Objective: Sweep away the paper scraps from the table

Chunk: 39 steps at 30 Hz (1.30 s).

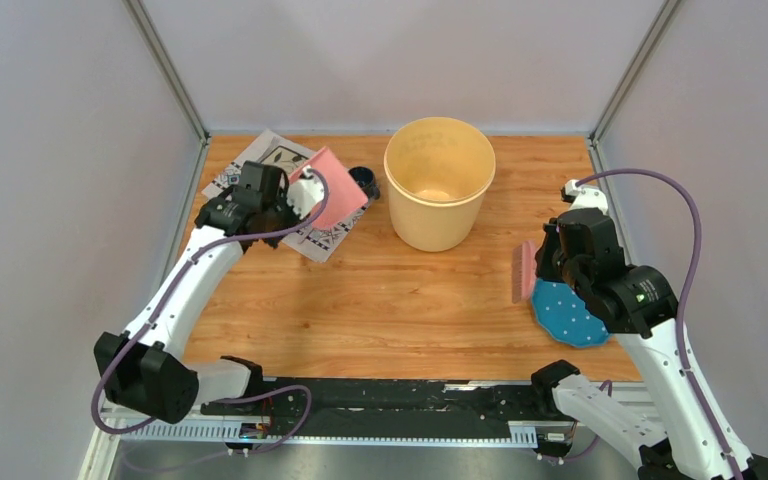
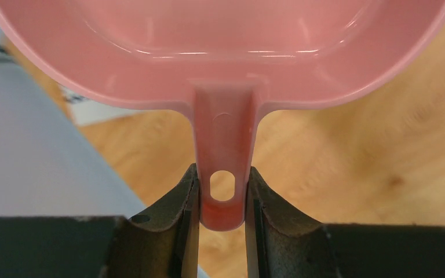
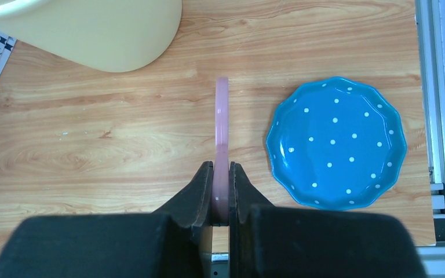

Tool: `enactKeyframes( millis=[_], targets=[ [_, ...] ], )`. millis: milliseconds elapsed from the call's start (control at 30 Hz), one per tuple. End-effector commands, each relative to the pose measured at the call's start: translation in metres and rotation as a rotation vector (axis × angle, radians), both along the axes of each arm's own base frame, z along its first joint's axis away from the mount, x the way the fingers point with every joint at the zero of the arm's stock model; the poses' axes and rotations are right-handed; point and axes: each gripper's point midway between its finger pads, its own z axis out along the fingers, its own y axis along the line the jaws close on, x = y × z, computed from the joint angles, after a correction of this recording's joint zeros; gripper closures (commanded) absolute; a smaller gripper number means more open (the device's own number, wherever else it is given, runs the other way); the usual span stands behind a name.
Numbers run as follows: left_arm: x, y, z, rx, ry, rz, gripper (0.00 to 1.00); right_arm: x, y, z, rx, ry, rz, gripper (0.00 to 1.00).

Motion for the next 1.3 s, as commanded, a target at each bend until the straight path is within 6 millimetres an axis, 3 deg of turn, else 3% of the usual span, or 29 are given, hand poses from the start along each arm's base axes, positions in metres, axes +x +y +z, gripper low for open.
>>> enactKeyframes(
  millis=[0, 67, 267, 467, 667, 700, 800, 833, 867, 900, 1100, 1133, 1167, 1200, 1233, 1267],
  targets=[
    [-0.076, -0.001, -0.066, -0.167, 0.316, -0.025, 1.00, 0.006, 0.004, 0.021, 0.022, -0.073, 0.025, 1.00],
    [-0.096, 0.012, -0.096, -0.181, 0.413, -0.002, 1.00, 0.006, 0.004, 0.019, 0.020, -0.067, 0.029, 1.00],
    [-0.135, 0.024, -0.153, -0.138, 0.573, -0.019, 1.00, 0.008, 0.009, 0.017, 0.029, -0.061, 0.046, 1.00],
    [-0.146, 0.041, -0.188, -0.038, 0.638, -0.024, 1.00, 0.009, 0.012, 0.016, 0.039, -0.057, 0.055, 1.00],
    [-0.149, 0.050, -0.206, 0.020, 0.671, -0.033, 0.98, 0.008, 0.016, 0.017, 0.057, -0.062, 0.074, 1.00],
    [-0.149, 0.050, -0.206, 0.021, 0.674, -0.034, 0.95, 0.008, 0.017, 0.016, 0.058, -0.060, 0.081, 1.00],
    [-0.151, 0.049, -0.201, 0.019, 0.679, -0.046, 0.73, 0.008, 0.019, 0.018, 0.063, -0.064, 0.090, 1.00],
    [-0.151, 0.049, -0.196, 0.018, 0.685, -0.054, 0.47, 0.007, 0.023, 0.020, 0.064, -0.064, 0.125, 1.00],
    [-0.152, 0.045, -0.191, -0.002, 0.679, -0.069, 0.30, 0.008, 0.029, 0.023, 0.075, -0.078, 0.155, 1.00],
    [-0.152, 0.042, -0.187, -0.016, 0.674, -0.079, 0.21, 0.006, 0.035, 0.027, 0.094, -0.095, 0.192, 1.00],
    [-0.139, 0.013, -0.129, -0.169, 0.558, -0.153, 0.20, 0.005, 0.106, 0.050, 0.069, -0.264, 0.497, 1.00],
    [-0.135, 0.007, -0.116, -0.204, 0.529, -0.152, 0.20, -0.002, 0.127, 0.048, 0.017, -0.291, 0.565, 1.00],
    [-0.131, 0.004, -0.106, -0.225, 0.494, -0.147, 0.20, 0.002, 0.144, 0.057, -0.045, -0.372, 0.624, 1.00],
    [-0.126, 0.002, -0.099, -0.249, 0.470, -0.132, 0.20, 0.013, 0.151, 0.052, -0.162, -0.406, 0.579, 1.00],
    [-0.117, -0.002, -0.086, -0.301, 0.428, -0.097, 0.20, 0.001, 0.187, 0.058, -0.195, -0.503, 0.661, 1.00],
    [-0.110, 0.000, -0.080, -0.330, 0.403, -0.058, 0.20, 0.003, 0.197, 0.058, -0.350, -0.568, 0.708, 1.00]
  ],
)
